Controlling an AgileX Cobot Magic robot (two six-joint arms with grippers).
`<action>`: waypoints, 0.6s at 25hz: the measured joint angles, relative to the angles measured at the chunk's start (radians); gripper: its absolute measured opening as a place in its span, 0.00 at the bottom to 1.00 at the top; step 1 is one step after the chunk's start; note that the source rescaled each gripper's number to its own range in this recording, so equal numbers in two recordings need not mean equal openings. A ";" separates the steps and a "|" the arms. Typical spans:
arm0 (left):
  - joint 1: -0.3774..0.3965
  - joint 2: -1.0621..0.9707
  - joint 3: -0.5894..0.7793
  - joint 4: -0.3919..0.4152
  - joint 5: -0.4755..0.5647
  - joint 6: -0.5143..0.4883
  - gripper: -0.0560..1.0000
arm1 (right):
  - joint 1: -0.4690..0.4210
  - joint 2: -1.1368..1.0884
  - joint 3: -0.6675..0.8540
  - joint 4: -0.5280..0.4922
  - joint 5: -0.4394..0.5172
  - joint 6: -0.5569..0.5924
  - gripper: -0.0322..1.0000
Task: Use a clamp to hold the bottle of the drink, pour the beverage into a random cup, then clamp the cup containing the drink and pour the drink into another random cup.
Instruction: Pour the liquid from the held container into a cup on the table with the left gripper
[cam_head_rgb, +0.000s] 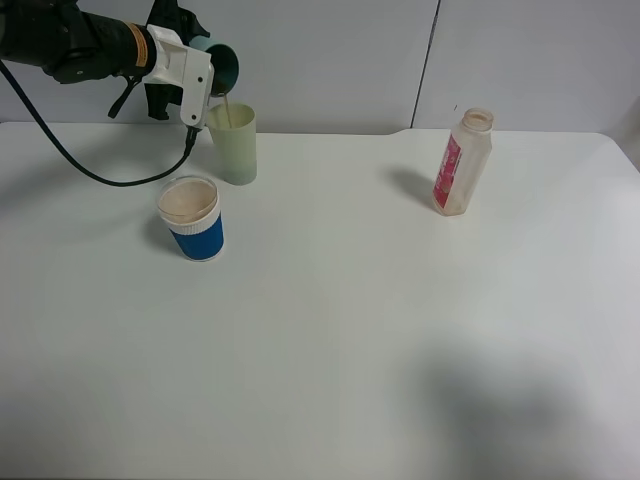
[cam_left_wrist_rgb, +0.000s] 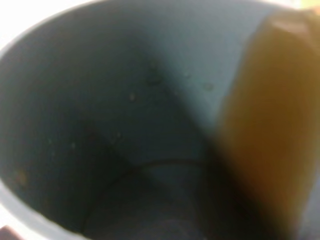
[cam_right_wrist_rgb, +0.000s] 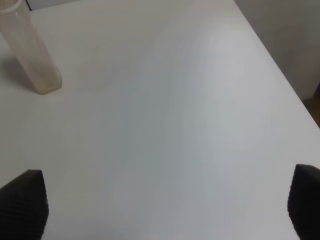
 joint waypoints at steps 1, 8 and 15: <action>0.000 0.000 0.000 0.000 0.000 0.000 0.07 | 0.000 0.000 0.000 0.000 0.000 0.000 0.97; 0.000 0.000 0.000 0.005 0.000 0.023 0.07 | 0.000 0.000 0.000 0.000 0.000 0.000 0.97; 0.000 0.000 0.000 0.008 0.000 0.058 0.07 | 0.000 0.000 0.000 0.000 0.000 0.000 0.97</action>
